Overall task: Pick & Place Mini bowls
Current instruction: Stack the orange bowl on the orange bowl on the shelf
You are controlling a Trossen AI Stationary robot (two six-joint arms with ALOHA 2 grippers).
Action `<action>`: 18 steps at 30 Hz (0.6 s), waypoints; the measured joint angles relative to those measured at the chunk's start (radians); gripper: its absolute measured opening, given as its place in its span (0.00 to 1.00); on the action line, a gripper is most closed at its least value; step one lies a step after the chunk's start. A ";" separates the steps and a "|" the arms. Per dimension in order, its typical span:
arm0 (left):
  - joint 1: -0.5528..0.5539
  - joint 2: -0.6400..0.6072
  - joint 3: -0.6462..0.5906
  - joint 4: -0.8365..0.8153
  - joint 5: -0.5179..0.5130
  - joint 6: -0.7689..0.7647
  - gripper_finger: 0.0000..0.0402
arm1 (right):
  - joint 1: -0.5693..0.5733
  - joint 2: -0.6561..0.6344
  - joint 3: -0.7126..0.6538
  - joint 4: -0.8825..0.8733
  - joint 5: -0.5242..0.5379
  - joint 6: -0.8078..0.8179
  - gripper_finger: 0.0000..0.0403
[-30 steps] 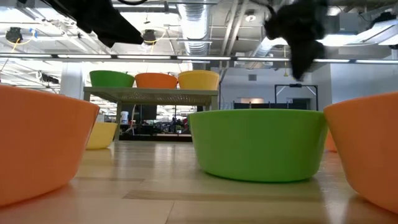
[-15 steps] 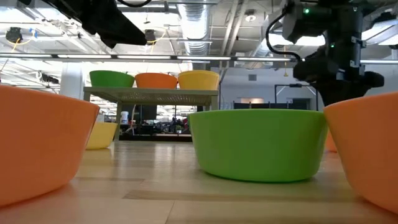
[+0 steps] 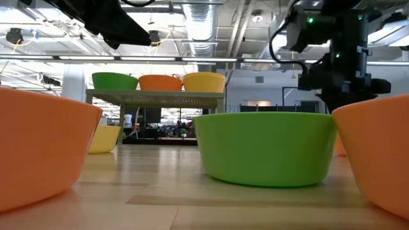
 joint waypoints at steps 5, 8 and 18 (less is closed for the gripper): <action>0.000 0.000 0.000 0.001 0.000 0.000 0.25 | 0.001 0.073 0.000 0.015 -0.002 0.000 0.33; 0.000 0.000 0.000 0.001 0.000 0.000 0.25 | -0.007 0.107 0.000 0.014 -0.018 -0.035 0.33; 0.000 0.000 0.000 0.003 0.000 0.000 0.25 | -0.045 0.117 0.051 0.011 -0.076 -0.136 0.20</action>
